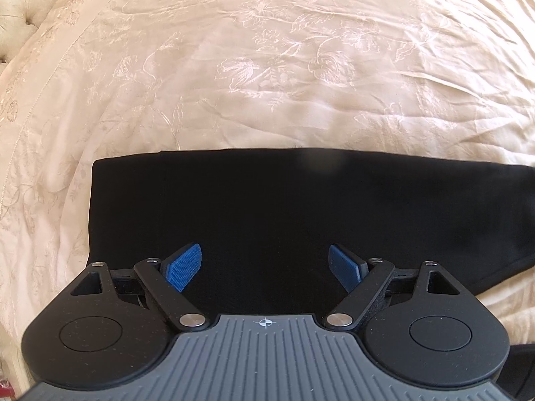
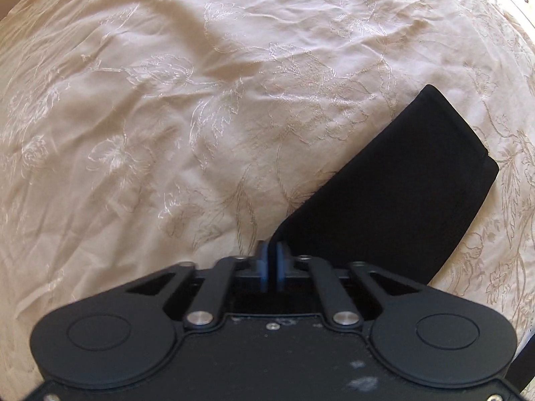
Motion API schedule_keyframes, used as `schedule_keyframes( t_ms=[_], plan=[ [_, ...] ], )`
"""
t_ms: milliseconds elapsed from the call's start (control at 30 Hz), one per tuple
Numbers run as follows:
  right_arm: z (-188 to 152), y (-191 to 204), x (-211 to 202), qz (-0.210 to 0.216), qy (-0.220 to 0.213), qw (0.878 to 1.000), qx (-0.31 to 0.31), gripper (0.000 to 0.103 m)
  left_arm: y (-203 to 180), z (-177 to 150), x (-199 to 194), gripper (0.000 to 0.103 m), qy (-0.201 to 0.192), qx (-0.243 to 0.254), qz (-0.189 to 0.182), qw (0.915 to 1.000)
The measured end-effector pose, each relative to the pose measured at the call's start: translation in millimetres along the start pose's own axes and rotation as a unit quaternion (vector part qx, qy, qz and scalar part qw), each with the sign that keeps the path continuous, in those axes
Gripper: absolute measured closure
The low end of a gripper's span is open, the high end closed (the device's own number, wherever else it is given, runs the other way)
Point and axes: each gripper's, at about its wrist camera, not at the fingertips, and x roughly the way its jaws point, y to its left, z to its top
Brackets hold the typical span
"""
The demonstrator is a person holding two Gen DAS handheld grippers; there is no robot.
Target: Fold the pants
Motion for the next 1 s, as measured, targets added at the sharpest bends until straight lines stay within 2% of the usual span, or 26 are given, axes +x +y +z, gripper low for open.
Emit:
schedule_keyframes(
  t_ms=[100,333,467,600,633,667,733,800,900,1000],
  plan=[
    [-23.7,-21.7,-21.6,0.016,-0.023,1.000,-0.009,0.101,2.8,16.7,0.7,0.020,-0.007,-0.013,-0.018,0.9997],
    [-98.2,-88.1,-69.8,0.055,-0.023,0.998,0.021,0.101,0.7,51.0,11.4,0.020,0.006,-0.061,-0.075,0.9953],
    [-137.0,-109.3,-76.1,0.058,-0.011,0.998,0.032,0.101,-4.2,55.2,26.8,0.020,0.026,-0.084,-0.087,0.9923],
    [-168.1,-121.4,-73.4,0.060,0.004,0.997,0.040,0.101,-17.9,50.5,58.6,0.020,0.074,-0.074,-0.062,0.9926],
    [-175.6,-123.7,-74.7,0.060,0.003,0.998,0.036,0.101,-21.2,48.8,67.0,0.023,0.086,-0.069,-0.057,0.9923],
    [-179.3,-124.2,-74.4,0.060,0.002,0.998,0.032,0.100,-23.6,46.9,73.5,0.030,0.092,-0.066,-0.056,0.9921],
    [-185.9,-125.2,-74.8,0.062,-0.005,0.998,0.020,0.100,-24.0,41.4,76.9,0.071,0.083,-0.071,-0.082,0.9906],
    [-181.9,-124.4,-77.8,0.070,-0.015,0.997,0.016,0.100,-20.0,32.0,62.8,0.091,0.059,-0.092,-0.111,0.9877],
    [-181.3,-129.5,-94.3,0.082,-0.033,0.996,0.004,0.100,-19.7,7.9,26.7,0.092,0.004,-0.079,-0.101,0.9918],
    [-185.8,-138.3,-110.6,0.084,-0.048,0.995,-0.023,0.100,-13.6,-26.1,-6.9,0.093,-0.035,-0.068,-0.104,0.9916]
  ],
)
